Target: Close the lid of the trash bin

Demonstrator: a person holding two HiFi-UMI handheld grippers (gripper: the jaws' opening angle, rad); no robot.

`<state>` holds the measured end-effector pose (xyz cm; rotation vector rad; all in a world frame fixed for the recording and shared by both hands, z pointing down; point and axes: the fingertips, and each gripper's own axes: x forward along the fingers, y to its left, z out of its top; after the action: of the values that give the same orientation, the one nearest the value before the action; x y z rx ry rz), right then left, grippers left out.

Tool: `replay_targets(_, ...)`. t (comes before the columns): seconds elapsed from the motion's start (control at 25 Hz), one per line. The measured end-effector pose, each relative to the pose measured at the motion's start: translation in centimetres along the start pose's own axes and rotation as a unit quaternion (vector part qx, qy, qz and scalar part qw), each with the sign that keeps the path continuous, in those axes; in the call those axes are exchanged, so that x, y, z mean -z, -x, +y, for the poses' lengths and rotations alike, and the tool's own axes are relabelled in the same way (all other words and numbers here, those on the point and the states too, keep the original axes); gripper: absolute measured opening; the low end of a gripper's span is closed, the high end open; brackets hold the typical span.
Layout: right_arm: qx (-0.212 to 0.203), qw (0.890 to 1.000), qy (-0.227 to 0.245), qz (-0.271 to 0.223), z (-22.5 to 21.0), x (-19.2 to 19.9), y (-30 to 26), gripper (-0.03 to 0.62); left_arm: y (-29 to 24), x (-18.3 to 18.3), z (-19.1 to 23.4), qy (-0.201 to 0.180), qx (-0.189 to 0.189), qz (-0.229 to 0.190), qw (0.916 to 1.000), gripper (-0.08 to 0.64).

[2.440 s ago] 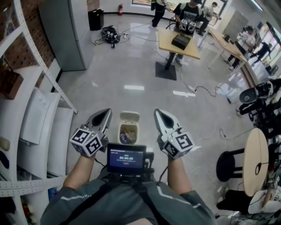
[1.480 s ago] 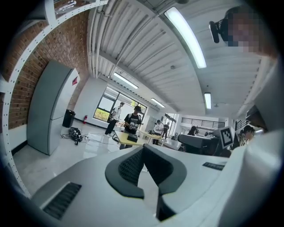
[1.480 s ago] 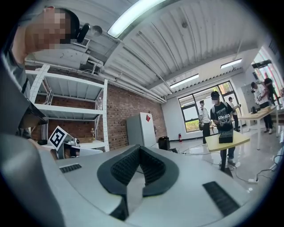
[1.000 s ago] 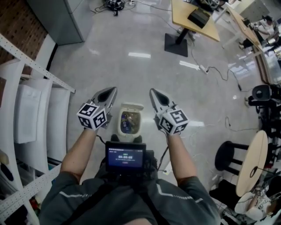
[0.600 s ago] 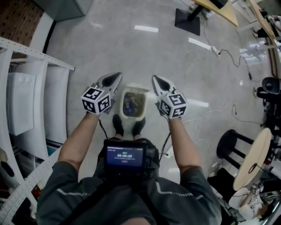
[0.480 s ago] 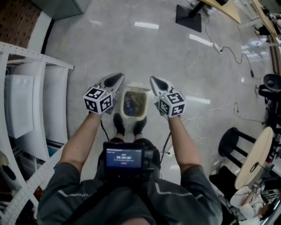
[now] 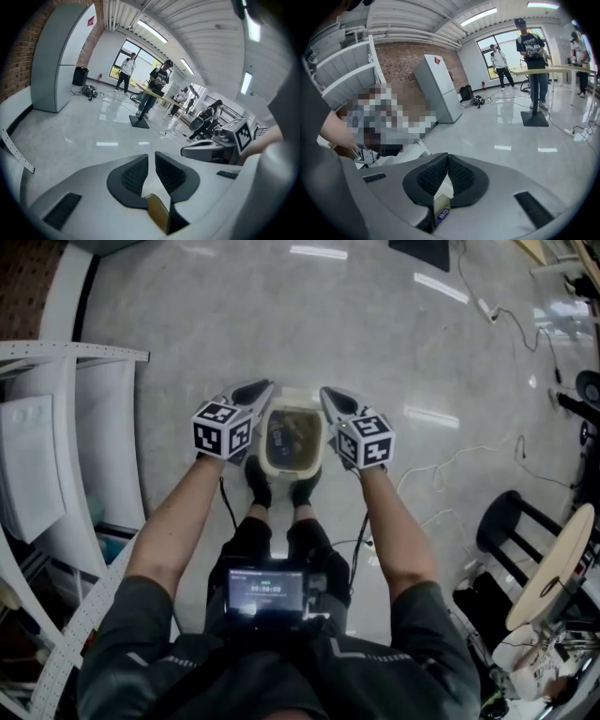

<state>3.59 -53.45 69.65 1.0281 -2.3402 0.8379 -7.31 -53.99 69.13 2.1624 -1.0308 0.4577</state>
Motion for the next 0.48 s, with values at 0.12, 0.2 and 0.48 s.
replay_targets(0.12,0.006,1.0,-0.017,0.018,-0.8,2.0,-1.3,0.002,-1.6,1.8,0.4,0.002,0.001,0.022,0.9998,0.051)
replay_targets(0.2,0.009,0.999,-0.027,0.023,-1.2,3.0,-1.9,0.002,-2.7,3.0,0.5,0.003,-0.001,0.035,0.9994,0.051)
replay_targets(0.48,0.013,0.998,-0.051,0.022,-2.0,4.2,-3.0,0.002,-4.7,4.9,1.2,0.021,-0.009,0.057,0.9981,0.051)
